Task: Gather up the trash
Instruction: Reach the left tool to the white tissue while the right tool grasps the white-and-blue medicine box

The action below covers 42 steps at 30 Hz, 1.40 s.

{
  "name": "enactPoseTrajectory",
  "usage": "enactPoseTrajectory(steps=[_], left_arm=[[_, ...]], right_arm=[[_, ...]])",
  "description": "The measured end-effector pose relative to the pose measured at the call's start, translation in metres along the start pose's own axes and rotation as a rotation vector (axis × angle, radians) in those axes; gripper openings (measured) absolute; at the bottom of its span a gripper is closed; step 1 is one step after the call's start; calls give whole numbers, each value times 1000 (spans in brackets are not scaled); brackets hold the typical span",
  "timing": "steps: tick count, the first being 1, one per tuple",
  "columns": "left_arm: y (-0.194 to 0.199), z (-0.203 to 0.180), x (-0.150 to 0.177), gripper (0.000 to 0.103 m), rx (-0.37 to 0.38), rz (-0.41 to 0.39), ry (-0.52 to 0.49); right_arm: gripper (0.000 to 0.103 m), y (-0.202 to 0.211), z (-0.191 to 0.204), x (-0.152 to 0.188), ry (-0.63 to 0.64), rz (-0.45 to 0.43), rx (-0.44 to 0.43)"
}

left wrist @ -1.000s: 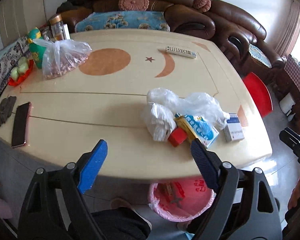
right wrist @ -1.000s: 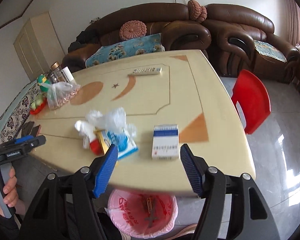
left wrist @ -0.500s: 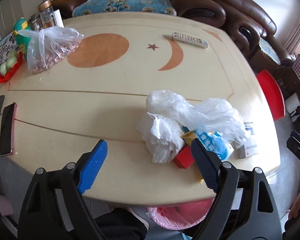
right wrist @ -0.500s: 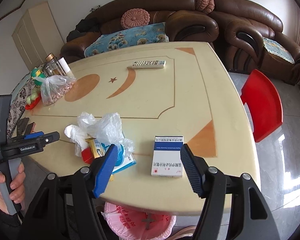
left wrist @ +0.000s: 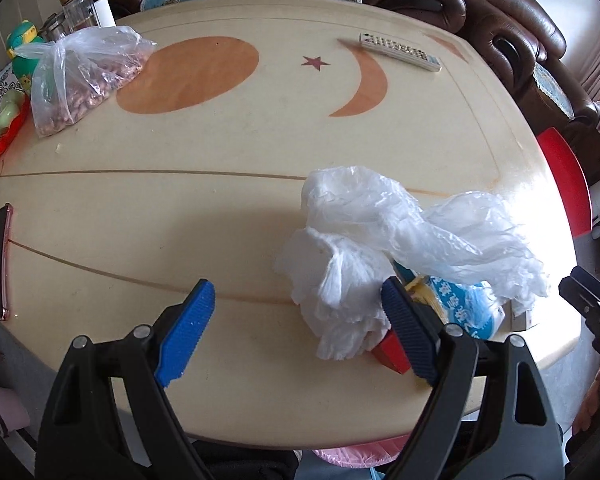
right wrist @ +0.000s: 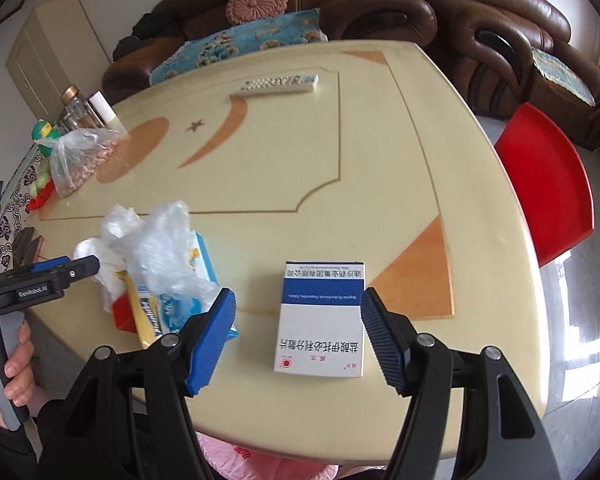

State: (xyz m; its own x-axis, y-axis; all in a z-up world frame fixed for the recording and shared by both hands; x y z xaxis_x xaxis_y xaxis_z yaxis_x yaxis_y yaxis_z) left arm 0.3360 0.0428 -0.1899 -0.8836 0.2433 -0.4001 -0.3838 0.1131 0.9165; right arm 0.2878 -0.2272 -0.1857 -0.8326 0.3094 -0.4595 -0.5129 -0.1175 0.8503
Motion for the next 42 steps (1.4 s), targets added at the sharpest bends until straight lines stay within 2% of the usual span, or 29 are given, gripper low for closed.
enactPoseTrajectory(steps=[9,13,21,24,31,42], left_arm=[[-12,-4,-4,83,17,5,3],[-15,-5,-4,83,39,11,19],[-19,-6,-7,83,59,18,29],[-23,-8,-8,83,59,23,34],[-31,-2,-10,83,97,34,82],[-49,2,-8,84,119,60,113]], right_arm=[[64,-30,-7,10,-10,46,17],[64,-34,-11,9,10,22,52],[64,-44,-18,9,-20,41,53],[69,-47,-16,9,-23,37,49],[70,-56,-8,12,-28,63,23],[70,-64,7,17,136,16,144]])
Point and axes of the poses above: each gripper's, at about its wrist camera, not at the fingertips, and y roughly against the way its jaws point, z to its left, x to its underside, the point moved 8 cm from there along -y, roughly the way its jaws point, and after that the axes turned 11 degrees about -y, right-handed, at the moved point
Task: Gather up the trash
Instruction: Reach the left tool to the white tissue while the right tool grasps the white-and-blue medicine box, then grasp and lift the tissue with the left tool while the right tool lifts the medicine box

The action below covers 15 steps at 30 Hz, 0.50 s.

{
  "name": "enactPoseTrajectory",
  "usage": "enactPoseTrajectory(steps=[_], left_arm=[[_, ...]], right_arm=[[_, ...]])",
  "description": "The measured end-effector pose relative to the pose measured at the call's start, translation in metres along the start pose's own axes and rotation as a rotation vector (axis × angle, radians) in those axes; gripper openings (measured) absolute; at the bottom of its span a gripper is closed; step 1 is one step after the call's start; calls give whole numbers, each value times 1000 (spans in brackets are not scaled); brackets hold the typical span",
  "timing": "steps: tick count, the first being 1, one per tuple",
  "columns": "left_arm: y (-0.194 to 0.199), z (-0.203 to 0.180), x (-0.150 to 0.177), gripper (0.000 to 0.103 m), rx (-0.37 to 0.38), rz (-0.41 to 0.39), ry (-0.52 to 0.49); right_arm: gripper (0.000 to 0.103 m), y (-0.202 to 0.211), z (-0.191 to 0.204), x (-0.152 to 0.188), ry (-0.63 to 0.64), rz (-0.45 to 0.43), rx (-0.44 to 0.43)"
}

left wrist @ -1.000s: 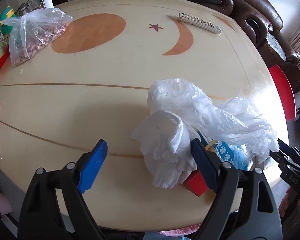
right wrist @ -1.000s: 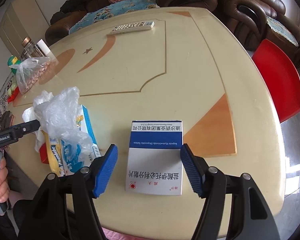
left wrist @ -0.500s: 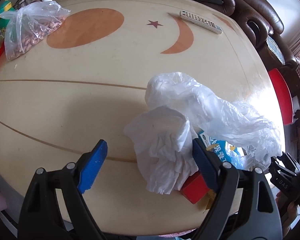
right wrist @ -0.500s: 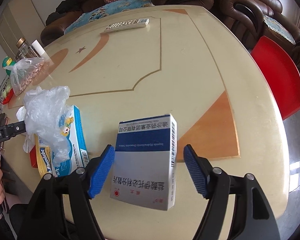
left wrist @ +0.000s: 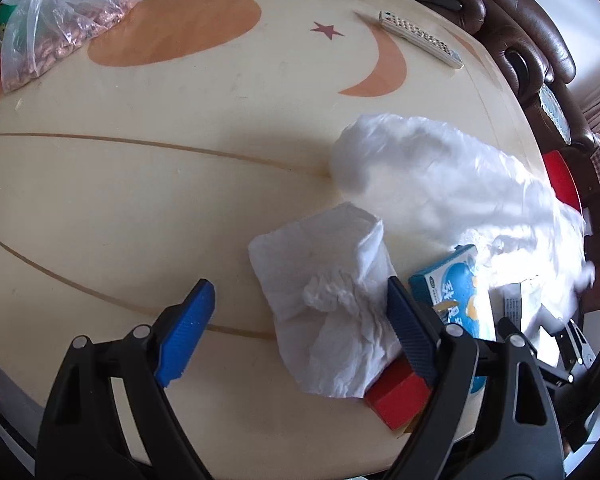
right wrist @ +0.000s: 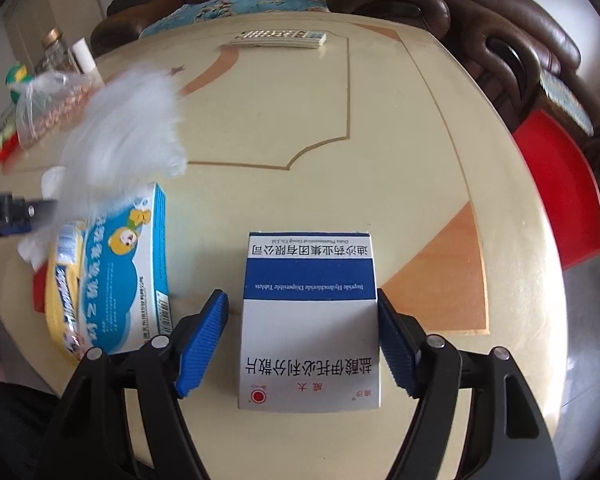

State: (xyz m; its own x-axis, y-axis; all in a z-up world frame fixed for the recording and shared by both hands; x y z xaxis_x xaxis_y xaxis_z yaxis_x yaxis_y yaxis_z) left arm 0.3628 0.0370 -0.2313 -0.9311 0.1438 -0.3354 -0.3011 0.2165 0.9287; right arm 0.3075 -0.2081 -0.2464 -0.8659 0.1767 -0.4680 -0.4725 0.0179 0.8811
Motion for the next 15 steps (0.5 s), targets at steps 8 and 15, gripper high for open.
enactPoseTrajectory(steps=[8,15], left_arm=[[-4,-3,-8,83,-28,5,-4],[-2,-11,-7,47,-20,6,-23]], right_arm=[[60,1,1,0,9,-25,-9],[59,6,-4,-2,-14,-40,-12]])
Point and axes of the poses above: each gripper's, at about its wrist camera, not at the fingertips, and y roughly against the way its jaws point, z to its left, x to its underside, the point moved 8 cm from there along -y, roughly the way its jaws point, and after that the axes turned 11 degrees about -y, right-handed, at the moved point
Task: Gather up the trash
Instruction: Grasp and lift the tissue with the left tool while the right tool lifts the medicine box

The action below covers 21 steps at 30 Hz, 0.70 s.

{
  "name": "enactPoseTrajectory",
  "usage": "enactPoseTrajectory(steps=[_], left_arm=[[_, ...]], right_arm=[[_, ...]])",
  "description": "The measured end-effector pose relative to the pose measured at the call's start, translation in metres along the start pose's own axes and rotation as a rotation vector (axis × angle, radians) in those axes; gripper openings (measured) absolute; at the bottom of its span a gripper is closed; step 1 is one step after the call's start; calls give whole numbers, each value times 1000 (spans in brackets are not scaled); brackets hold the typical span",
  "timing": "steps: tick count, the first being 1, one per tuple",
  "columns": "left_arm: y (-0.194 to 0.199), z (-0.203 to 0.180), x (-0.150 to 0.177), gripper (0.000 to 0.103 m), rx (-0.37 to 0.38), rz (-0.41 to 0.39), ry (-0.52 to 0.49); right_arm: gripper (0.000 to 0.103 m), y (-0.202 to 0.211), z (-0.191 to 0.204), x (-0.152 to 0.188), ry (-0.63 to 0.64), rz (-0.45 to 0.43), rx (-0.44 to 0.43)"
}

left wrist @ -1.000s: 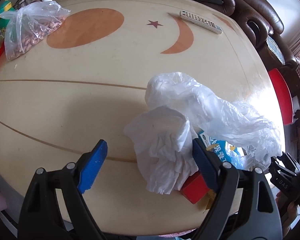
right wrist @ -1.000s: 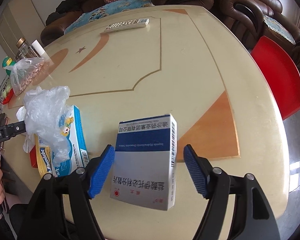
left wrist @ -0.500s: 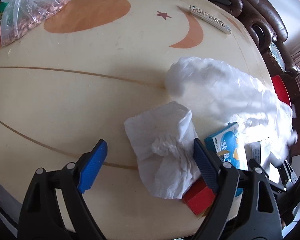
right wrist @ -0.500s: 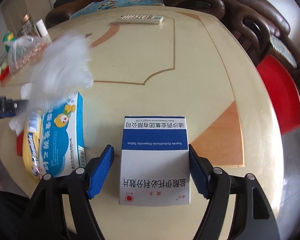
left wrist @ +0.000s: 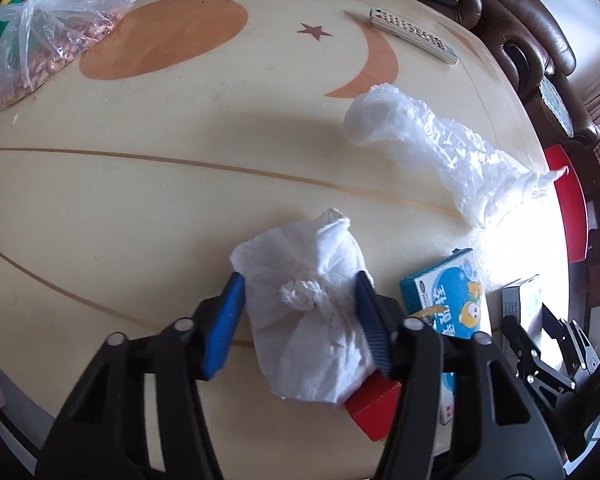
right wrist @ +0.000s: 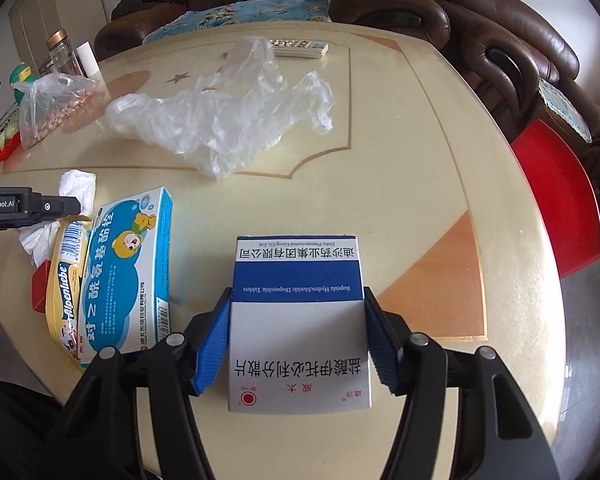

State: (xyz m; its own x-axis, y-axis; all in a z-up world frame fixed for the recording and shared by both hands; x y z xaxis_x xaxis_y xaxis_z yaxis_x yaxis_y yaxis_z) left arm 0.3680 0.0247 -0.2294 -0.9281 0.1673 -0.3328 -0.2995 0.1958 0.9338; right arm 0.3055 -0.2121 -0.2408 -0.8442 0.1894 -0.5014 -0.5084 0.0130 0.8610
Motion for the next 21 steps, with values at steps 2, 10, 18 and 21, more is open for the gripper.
enactPoseTrajectory(steps=[2,10,18,21], left_arm=[[1,0,0,37,16,2,7],[13,2,3,15,20,-26,3],[42,0,-3,11,21,-108,-25],[52,2,-4,11,0,-136,-35]], right_arm=[[59,3,-2,-2,-9,-4,-5],[59,11,-13,-10,-43,-30,0],[59,18,-15,-12,-58,-47,-11],[59,22,-15,-14,-69,-58,-20]])
Point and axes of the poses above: each gripper's, at about its wrist camera, not at the fingertips, and y roughly against the way its jaws point, z to its left, x to its underside, the point moved 8 cm from there along -y, roughly the way its jaws point, and after that the axes turned 11 degrees about -y, right-handed, at the moved point
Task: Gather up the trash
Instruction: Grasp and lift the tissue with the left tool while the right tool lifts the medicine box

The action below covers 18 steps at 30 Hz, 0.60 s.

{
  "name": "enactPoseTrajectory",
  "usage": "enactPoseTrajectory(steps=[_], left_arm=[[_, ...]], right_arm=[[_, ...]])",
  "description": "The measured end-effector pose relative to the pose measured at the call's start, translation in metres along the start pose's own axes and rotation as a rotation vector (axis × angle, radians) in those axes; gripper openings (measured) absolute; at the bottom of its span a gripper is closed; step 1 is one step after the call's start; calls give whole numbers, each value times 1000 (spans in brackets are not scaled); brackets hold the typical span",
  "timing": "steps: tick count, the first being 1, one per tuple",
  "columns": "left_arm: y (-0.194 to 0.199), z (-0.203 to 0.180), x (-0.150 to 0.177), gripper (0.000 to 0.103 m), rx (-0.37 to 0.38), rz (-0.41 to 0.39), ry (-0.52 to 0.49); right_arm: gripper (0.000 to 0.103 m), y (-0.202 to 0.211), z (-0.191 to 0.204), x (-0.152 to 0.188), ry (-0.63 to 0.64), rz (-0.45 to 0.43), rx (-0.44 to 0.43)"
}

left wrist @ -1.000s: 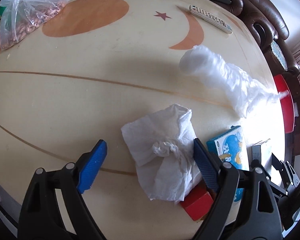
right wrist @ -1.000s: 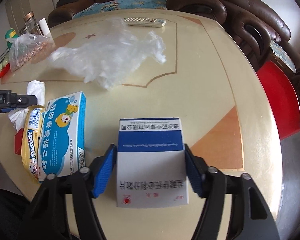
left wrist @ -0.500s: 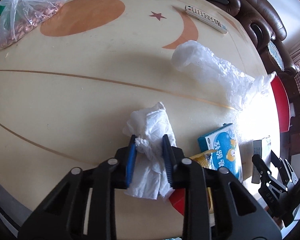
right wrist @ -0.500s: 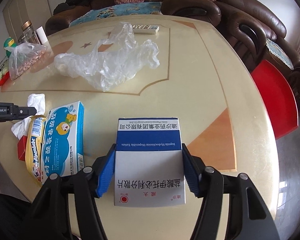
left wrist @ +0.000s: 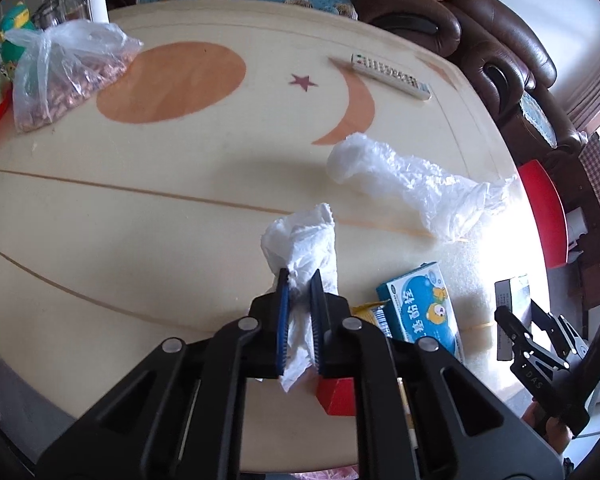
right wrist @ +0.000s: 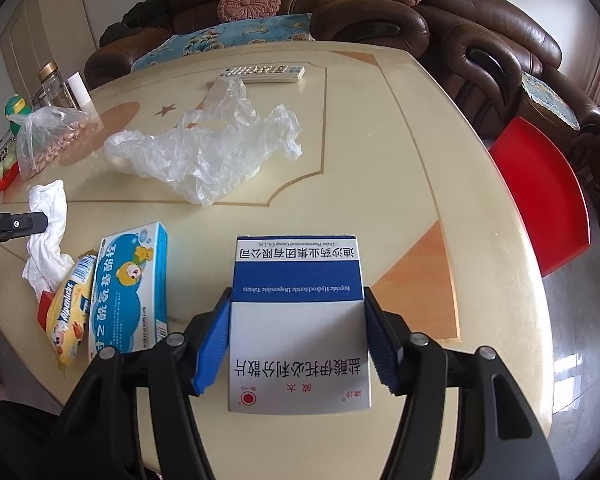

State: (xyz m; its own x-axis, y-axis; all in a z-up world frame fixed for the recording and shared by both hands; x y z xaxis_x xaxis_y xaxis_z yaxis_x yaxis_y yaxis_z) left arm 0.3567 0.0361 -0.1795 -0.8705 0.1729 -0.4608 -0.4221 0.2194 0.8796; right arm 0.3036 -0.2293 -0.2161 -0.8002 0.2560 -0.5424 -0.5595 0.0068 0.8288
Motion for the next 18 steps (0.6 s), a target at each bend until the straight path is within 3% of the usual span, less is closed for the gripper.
enactPoseTrajectory(steps=[18], left_arm=[[67,2,-2,11,-52,-134,-45]], right_arm=[[59,56,15,-17,0,-91,-46]])
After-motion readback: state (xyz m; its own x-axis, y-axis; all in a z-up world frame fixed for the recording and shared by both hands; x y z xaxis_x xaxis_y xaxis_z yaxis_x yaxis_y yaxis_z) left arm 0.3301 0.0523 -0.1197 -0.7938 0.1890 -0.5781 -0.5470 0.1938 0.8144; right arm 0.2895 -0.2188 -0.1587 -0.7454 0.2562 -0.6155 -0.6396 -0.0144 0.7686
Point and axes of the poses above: each gripper's, at about its wrist camera, not at the fingertips, and y roughly against the way its jaws point, z to its left, x to its underside, the point moved 8 cm from there along -y, roughly the way its jaws point, and after that the axes turned 11 degrees about -y, right-handed, at the moved point
